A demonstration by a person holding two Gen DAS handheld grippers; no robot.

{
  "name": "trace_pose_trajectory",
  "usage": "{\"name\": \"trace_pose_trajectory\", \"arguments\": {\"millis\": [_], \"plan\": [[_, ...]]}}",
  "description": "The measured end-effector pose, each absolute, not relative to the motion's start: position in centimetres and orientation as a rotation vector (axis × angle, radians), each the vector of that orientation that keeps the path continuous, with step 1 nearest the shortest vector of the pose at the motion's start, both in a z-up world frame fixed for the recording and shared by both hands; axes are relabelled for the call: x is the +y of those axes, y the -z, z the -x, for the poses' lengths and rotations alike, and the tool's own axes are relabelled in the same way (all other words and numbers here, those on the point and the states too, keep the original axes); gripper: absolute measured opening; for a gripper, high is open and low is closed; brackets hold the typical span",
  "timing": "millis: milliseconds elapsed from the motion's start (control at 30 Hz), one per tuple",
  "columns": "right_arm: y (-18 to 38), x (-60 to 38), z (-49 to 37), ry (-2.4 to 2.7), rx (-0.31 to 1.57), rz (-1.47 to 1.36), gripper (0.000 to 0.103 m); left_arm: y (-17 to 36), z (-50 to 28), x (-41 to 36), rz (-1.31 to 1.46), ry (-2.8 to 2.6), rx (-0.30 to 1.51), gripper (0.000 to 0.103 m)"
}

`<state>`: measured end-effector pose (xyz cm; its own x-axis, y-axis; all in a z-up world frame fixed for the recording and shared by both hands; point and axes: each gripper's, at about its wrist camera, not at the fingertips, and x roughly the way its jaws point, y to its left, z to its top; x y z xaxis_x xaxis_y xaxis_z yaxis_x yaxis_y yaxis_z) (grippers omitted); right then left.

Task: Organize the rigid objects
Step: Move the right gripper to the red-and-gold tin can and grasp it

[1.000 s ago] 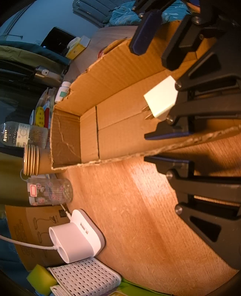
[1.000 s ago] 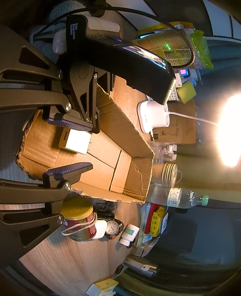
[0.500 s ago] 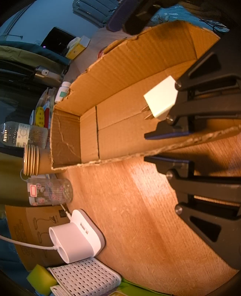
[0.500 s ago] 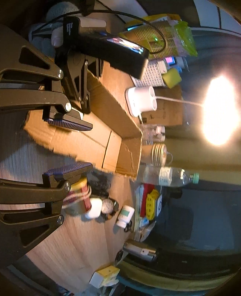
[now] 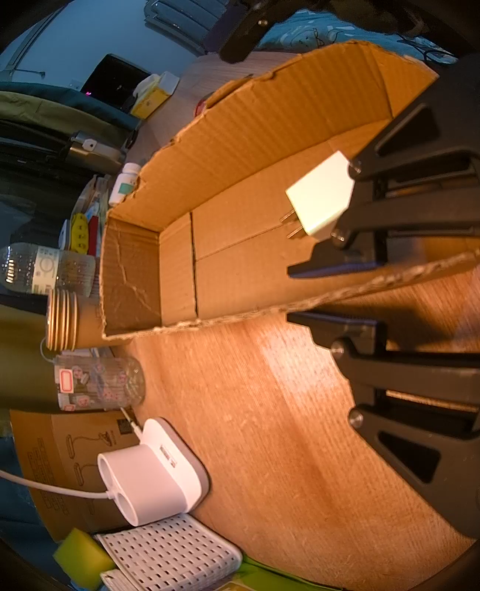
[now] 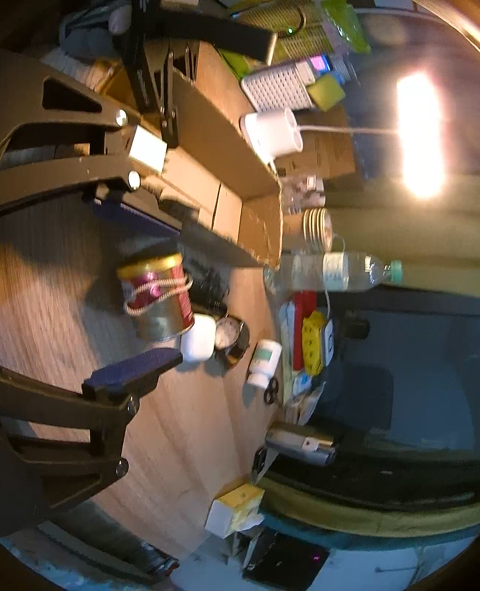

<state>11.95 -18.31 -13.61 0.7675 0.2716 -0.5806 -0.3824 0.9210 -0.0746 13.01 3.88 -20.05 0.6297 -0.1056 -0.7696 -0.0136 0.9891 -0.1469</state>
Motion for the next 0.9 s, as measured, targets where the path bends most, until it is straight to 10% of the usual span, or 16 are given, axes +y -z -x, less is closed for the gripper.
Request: {"name": "trace_pose_trajectory", "arguments": {"millis": [900], "plan": [[17.5, -18.5, -16.6, -0.409, 0.691, 0.171, 0.078, 20.0, -13.0, 3.8, 0.143, 0.053, 0.889, 0.018]]}}
